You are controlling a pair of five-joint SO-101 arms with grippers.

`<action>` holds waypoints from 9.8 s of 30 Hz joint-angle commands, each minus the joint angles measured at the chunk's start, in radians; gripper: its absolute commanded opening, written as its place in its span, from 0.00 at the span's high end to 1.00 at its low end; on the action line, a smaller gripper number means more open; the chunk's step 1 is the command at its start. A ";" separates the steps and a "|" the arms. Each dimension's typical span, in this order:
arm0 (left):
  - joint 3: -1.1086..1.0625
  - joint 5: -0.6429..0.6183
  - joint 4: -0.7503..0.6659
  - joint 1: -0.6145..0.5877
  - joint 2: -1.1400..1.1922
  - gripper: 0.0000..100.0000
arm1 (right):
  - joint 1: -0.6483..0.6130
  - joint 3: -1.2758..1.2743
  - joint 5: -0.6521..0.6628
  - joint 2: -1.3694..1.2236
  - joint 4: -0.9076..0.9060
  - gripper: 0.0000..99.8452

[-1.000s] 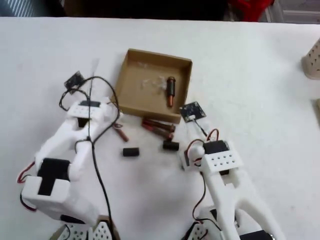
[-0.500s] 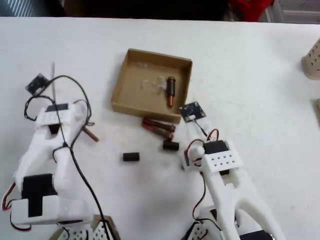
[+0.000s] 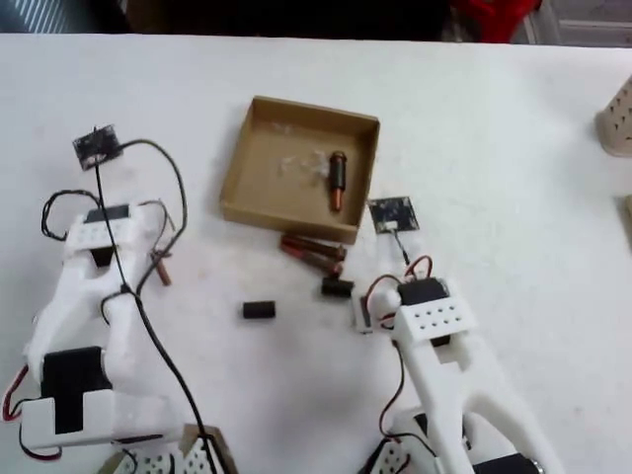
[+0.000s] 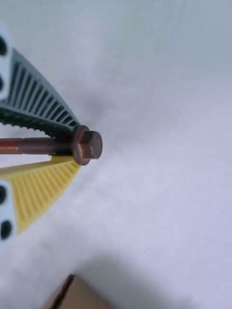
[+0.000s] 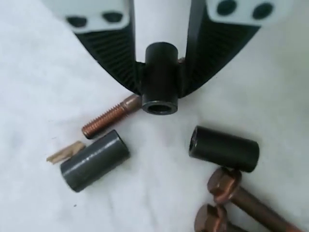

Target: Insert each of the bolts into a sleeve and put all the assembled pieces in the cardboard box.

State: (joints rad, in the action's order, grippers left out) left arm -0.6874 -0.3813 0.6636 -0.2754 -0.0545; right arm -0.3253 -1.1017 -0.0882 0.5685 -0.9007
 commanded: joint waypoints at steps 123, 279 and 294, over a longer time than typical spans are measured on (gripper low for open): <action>-0.758 0.180 -1.625 0.325 -0.384 0.98 | -0.503 -0.566 -0.097 -0.621 2.339 0.98; -0.979 0.164 0.175 0.676 -1.776 0.52 | -0.412 -0.548 -0.020 -0.611 2.404 0.98; -0.939 0.163 -0.054 0.562 -1.776 0.52 | -0.412 -0.548 -0.020 -0.615 2.404 0.98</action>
State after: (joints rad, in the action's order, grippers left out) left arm -1.6740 -0.2232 0.7142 0.3245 -1.8220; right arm -0.7472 -1.6556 -0.1189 -0.0575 1.4699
